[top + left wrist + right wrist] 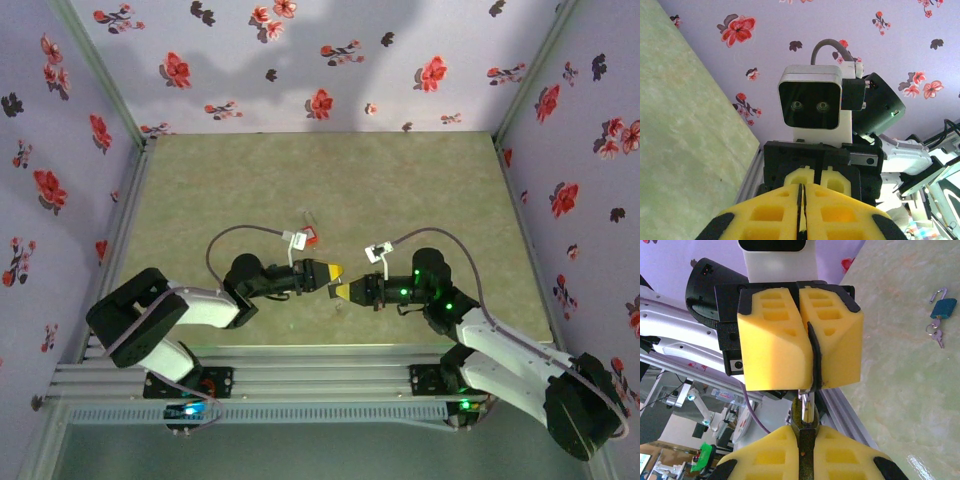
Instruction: Lock with the key
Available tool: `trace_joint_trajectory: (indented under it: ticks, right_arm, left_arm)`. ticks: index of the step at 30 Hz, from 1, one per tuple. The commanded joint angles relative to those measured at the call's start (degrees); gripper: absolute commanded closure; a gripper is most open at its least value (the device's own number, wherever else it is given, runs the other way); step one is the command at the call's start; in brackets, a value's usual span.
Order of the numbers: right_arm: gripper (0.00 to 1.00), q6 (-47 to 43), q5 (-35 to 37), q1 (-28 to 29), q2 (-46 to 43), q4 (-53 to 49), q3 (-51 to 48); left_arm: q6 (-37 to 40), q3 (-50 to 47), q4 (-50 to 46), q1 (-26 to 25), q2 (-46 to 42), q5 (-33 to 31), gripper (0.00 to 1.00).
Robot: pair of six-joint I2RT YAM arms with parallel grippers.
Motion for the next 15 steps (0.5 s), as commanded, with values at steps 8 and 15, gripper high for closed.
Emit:
trace_joint_trajectory:
  ticks: [8,15]
  right_arm:
    - [1.0,-1.3,4.0,-0.3,-0.9,9.6,5.0]
    - [1.0,-2.8,4.8,-0.3,-1.1,7.3,5.3]
  left_arm:
    - [0.4,-2.0,-5.9,-2.6,0.4,8.9,1.0]
    - [-4.3,-2.8,-5.9,1.0,1.1,3.4,1.0]
